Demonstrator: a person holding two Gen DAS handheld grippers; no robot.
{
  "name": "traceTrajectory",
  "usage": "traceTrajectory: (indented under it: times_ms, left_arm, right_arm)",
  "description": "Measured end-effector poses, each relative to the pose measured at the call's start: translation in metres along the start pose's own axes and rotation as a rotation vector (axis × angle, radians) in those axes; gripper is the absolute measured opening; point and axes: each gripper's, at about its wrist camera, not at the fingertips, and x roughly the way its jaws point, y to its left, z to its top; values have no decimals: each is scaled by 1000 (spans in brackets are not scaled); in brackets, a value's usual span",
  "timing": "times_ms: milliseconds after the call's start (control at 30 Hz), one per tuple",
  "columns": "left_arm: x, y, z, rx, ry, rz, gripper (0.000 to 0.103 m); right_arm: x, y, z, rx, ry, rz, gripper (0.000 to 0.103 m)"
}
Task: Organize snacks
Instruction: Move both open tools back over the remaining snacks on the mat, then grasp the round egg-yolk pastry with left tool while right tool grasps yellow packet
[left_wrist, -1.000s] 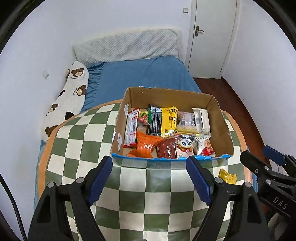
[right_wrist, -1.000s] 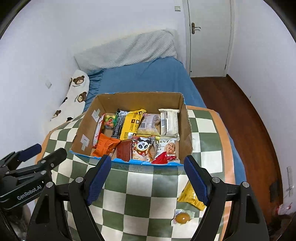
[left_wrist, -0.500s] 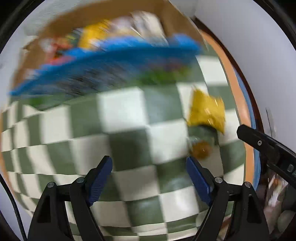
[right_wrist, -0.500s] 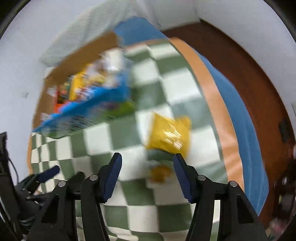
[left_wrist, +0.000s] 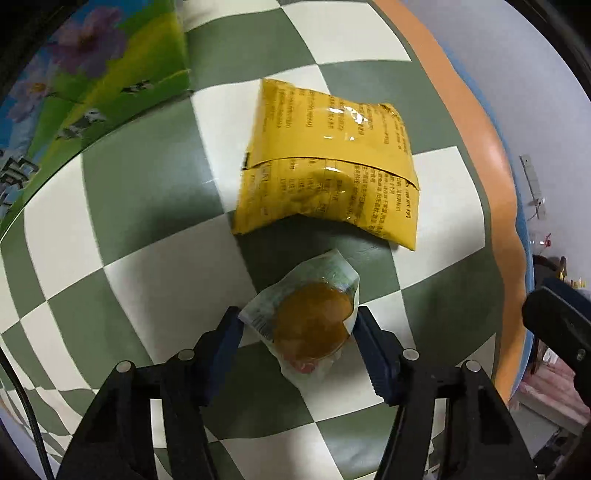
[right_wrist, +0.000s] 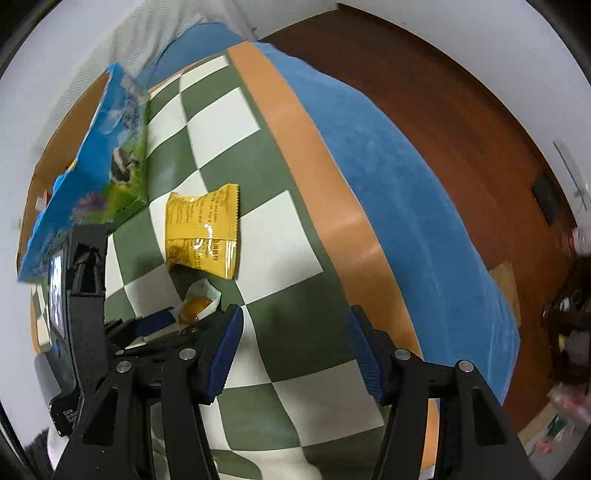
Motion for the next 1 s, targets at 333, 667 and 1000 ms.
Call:
traceTrajectory:
  times_ms: [333,667,1000]
  left_arm:
    - [-24,76,-31,-234,-33,64,58]
    - [-30,106,-46,-368,-51,28,59]
    - [-29,120,-58,-395,-54,41,59]
  right_arm:
    - [29,114,40,-629,91,-137,81]
    - [104,194,39,-1154,280,-326,81]
    - [117,186,69,-969,365,-245,67]
